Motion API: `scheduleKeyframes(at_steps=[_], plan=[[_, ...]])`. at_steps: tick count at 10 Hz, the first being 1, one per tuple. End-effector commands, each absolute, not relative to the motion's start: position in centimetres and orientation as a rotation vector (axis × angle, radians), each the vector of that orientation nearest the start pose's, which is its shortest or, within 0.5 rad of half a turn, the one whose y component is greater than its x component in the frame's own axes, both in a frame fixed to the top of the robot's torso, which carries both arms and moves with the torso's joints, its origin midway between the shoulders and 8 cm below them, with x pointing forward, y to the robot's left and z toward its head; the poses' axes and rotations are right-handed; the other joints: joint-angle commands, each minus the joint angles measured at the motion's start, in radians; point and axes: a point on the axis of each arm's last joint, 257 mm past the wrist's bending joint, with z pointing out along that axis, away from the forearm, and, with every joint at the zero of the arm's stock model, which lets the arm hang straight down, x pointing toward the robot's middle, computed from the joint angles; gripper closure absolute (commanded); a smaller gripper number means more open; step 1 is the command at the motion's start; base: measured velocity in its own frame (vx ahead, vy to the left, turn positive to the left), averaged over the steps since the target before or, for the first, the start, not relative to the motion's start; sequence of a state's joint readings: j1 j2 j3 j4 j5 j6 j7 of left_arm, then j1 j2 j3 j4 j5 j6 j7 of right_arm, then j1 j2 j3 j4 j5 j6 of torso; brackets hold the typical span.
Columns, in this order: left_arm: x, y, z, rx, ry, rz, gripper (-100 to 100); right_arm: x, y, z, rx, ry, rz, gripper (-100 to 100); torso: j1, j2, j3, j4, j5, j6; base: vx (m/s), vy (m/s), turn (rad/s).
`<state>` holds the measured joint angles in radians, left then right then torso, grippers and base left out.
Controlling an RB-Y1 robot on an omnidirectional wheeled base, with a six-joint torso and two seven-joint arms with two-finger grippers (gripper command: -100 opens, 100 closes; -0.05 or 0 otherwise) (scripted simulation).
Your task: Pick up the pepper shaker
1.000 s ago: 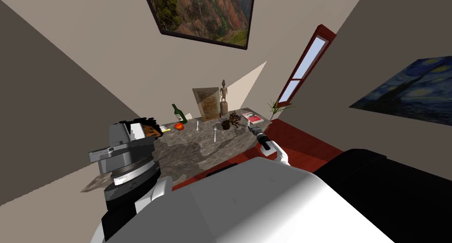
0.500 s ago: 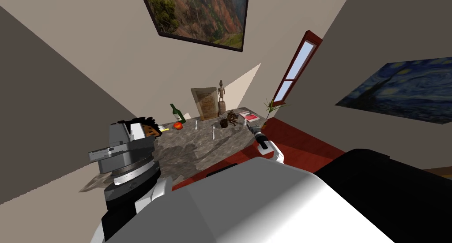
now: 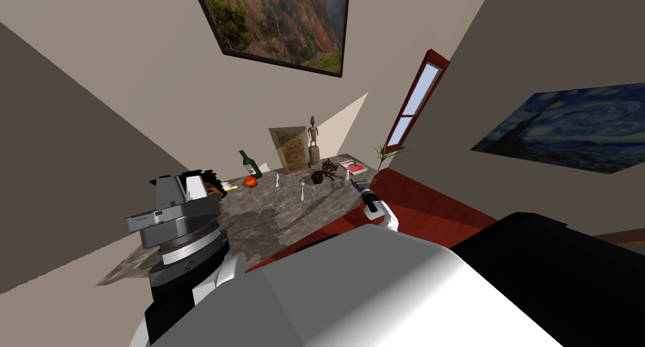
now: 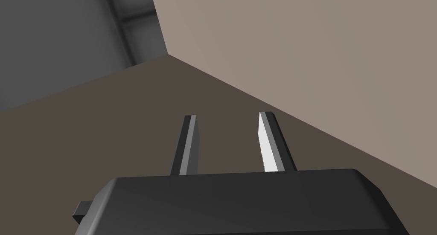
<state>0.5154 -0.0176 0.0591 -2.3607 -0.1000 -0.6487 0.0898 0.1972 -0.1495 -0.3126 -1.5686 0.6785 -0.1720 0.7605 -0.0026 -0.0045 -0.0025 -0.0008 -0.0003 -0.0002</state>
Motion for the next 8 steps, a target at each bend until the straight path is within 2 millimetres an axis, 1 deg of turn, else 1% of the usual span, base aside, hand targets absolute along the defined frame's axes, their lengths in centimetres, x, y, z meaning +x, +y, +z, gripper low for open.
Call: scheduleKeyframes(at_steps=[1,3,5,8], plan=[[29.7,27.4,7.9,-0.448,0.503,-1.306,0,45.9,-42.8,-27.1,0.12,1.607,-0.261,-100,0.0,0.0,0.0,0.0,0.0,0.0,0.092,-0.014,-0.001],[29.7,27.4,7.9,-0.448,0.503,-1.306,0,46.3,-42.3,-28.0,0.105,1.622,-0.271,-100,0.001,-0.003,-0.002,-0.001,0.0,0.0,0.103,-0.025,0.003],[29.7,27.4,7.9,-0.448,0.503,-1.306,0,46.7,-41.6,-29.1,0.095,1.638,-0.274,-100,0.0,-0.001,-0.001,0.0,0.0,0.0,0.07,-0.031,0.006],[29.7,27.4,7.9,-0.448,0.503,-1.306,0,47.2,-39.9,-30.7,0.104,1.661,-0.259,-100,0.001,-0.001,-0.001,0.0,0.0,0.0,0.083,-0.028,0.005]])
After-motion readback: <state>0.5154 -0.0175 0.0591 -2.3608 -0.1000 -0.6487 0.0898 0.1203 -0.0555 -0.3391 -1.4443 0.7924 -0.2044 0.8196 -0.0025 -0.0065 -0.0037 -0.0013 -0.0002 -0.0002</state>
